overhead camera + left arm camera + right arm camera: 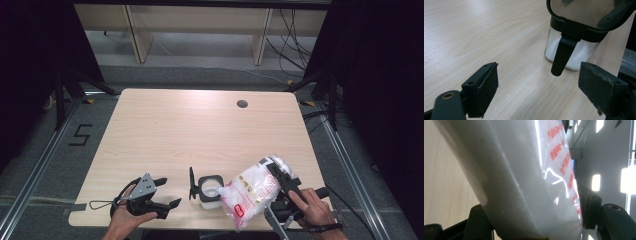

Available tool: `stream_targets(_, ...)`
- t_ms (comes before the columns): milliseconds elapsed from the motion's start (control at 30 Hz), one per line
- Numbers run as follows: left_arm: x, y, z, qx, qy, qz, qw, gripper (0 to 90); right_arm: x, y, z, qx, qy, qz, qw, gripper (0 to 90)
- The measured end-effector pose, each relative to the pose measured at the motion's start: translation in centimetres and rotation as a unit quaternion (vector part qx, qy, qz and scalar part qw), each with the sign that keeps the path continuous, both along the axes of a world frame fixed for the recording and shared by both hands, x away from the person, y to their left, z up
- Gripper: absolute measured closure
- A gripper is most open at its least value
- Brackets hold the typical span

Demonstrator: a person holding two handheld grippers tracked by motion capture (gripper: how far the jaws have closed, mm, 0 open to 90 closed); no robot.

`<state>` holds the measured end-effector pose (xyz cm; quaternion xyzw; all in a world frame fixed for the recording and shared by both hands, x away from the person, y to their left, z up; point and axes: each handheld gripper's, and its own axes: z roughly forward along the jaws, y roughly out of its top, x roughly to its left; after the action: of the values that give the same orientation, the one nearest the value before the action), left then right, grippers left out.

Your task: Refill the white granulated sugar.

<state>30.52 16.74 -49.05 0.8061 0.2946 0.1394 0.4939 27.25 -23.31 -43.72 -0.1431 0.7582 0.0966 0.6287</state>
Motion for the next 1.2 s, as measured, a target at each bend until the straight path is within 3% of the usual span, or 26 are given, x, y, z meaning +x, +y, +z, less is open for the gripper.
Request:
stream_targets(67,0.00,0.03,0.02,0.002,0.003,0.003,1.0000,15.8,-0.07,-0.07,-0.07,0.013,-0.001,-0.003,0.9999,40.1)
stream_targets(100,-0.05,-0.05,-0.02,-0.003,0.004,0.005,1.0000,15.8,0.02,0.01,0.25,-0.004,-0.010,0.008,0.9999,40.1)
stream_targets(233,0.01,0.03,0.01,0.002,0.003,0.003,1.0000,15.8,0.01,0.04,0.17,-0.011,-0.009,0.003,0.9999,40.1)
stream_targets(300,-0.07,-0.07,-0.03,-0.005,0.004,0.005,1.0000,15.8,-0.01,0.05,0.23,-0.010,-0.012,0.007,0.9999,40.1)
stream_targets(433,-0.01,0.01,0.00,0.001,0.003,0.003,1.0000,15.8,-0.13,0.10,0.01,0.002,-0.002,0.000,1.0000,40.1)
stream_targets(467,-0.04,-0.04,-0.01,-0.003,0.004,0.002,1.0000,15.8,-0.09,0.21,0.24,-0.014,-0.016,0.010,0.9997,40.1)
stream_targets(600,-0.02,0.00,0.01,0.001,0.004,0.003,1.0000,15.8,-0.17,0.13,0.17,-0.004,-0.008,0.002,1.0000,40.1)
stream_targets(767,0.00,0.03,0.01,0.002,0.003,0.003,1.0000,15.8,-0.04,0.13,0.28,-0.011,-0.013,0.008,0.9998,40.1)
stream_targets(800,-0.03,0.02,0.00,0.001,0.003,0.003,1.0000,15.8,-0.13,0.06,0.09,-0.002,-0.008,0.000,1.0000,40.1)
stream_targets(867,-0.03,0.03,0.00,0.002,0.003,0.003,1.0000,15.8,-0.13,0.13,0.31,-0.013,-0.019,0.008,0.9997,40.1)
stream_targets(967,-0.01,-0.02,0.01,0.000,0.002,0.001,1.0000,15.8,-0.19,0.13,0.22,-0.006,-0.010,0.003,0.9999,40.1)
stream_targets(1033,0.04,0.07,0.04,0.005,-0.002,-0.004,1.0000,15.8,-0.16,0.20,0.31,-0.016,-0.018,0.008,0.9997,40.1)
stream_targets(1133,-0.02,-0.04,-0.03,-0.007,0.005,0.003,1.0000,15.8,-0.24,0.09,0.10,0.000,-0.008,-0.001,1.0000,40.1)
stream_targets(1167,-0.05,-0.03,-0.01,-0.003,0.003,0.004,1.0000,15.8,-0.17,0.14,0.25,-0.008,-0.015,0.006,0.9998,40.1)
stream_targets(1200,-0.05,0.01,-0.01,0.000,0.004,0.003,1.0000,15.8,-0.23,0.08,0.06,0.003,-0.007,-0.001,1.0000,40.1)
